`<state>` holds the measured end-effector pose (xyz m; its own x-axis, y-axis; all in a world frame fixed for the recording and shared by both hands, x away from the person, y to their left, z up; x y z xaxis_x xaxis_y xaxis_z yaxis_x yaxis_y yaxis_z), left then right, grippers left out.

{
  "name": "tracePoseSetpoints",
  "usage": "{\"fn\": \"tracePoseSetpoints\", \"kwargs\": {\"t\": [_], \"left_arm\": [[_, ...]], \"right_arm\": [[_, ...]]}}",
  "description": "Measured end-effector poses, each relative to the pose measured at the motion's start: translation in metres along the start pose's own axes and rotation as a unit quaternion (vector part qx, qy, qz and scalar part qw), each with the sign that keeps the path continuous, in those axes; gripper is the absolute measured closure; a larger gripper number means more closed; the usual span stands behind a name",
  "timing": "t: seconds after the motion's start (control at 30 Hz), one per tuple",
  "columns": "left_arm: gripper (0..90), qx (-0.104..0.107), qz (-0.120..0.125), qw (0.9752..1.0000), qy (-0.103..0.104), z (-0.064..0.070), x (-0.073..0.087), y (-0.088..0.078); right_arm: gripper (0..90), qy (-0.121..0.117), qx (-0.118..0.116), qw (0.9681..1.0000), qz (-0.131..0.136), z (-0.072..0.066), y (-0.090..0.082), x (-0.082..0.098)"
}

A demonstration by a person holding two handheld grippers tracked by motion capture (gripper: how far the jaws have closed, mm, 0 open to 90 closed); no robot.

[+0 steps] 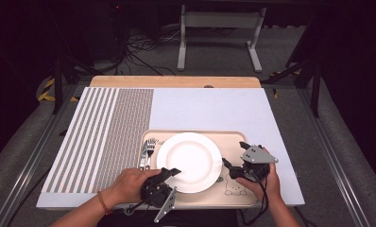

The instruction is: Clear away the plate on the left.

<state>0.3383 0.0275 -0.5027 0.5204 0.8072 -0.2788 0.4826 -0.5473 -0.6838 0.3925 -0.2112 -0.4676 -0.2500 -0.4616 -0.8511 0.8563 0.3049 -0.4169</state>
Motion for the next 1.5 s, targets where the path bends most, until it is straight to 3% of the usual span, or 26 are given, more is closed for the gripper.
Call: {"fn": "tracePoseSetpoints", "kwargs": {"t": [0.07, 0.17, 0.2, 0.43, 0.7, 0.83, 0.9, 0.97, 1.07, 1.5], "left_arm": [[46.6, -0.003, -0.001, 1.0, 0.003, -0.002, 0.001, -0.003], [44.1, -0.003, -0.006, 0.9999, -0.011, 0.0, 0.004, -0.006], [43.3, -0.003, -0.005, 1.0, -0.001, -0.002, 0.004, -0.007], [33.4, 0.011, 0.008, 0.999, -0.043, -0.005, 0.011, -0.013], [27.5, 0.015, 0.007, 0.9986, -0.051, -0.009, 0.015, -0.017], [22.5, 0.007, 0.006, 0.9984, -0.057, -0.011, 0.017, -0.018], [20.7, 0.001, 0.005, 0.9976, -0.07, -0.01, 0.018, -0.018], [17.7, -0.002, 0.005, 0.9977, -0.067, -0.012, 0.018, -0.018], [17.0, -0.001, 0.007, 0.9978, -0.066, -0.013, 0.019, -0.019], [15.0, 0.014, 0.016, 0.9946, -0.102, -0.014, 0.035, -0.031]], "right_arm": [[17.3, 0.0, 0.0, 1.0, -0.002, 0.0, 0.0, 0.0], [17.3, 0.0, -0.001, 1.0, -0.001, 0.0, 0.0, 0.0], [17.3, 0.0, -0.001, 1.0, -0.001, 0.0, 0.0, 0.0], [17.3, -0.002, -0.001, 1.0, -0.001, 0.0, 0.0, 0.001], [17.3, -0.003, -0.004, 1.0, -0.003, -0.001, 0.001, 0.001], [17.3, -0.003, -0.004, 1.0, -0.003, -0.001, 0.001, 0.001], [17.3, -0.003, -0.004, 1.0, -0.004, -0.001, 0.001, 0.001], [17.3, -0.003, -0.004, 1.0, -0.003, -0.002, 0.001, 0.001], [17.3, -0.003, -0.005, 1.0, -0.003, -0.002, 0.001, 0.001], [17.3, -0.002, -0.008, 0.9999, -0.006, -0.004, 0.002, 0.001]]}}
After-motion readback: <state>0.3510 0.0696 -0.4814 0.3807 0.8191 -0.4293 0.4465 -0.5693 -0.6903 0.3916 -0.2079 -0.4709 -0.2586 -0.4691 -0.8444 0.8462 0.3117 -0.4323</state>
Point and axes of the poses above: each handheld gripper's, and its own axes: y roughly forward along the jaws, x roughly out of its underside, z roughly to its right, the point moved 8 cm from there along y, roughly forward along the jaws, and after that the axes turned 10 degrees about x, right-handed, at the moved point
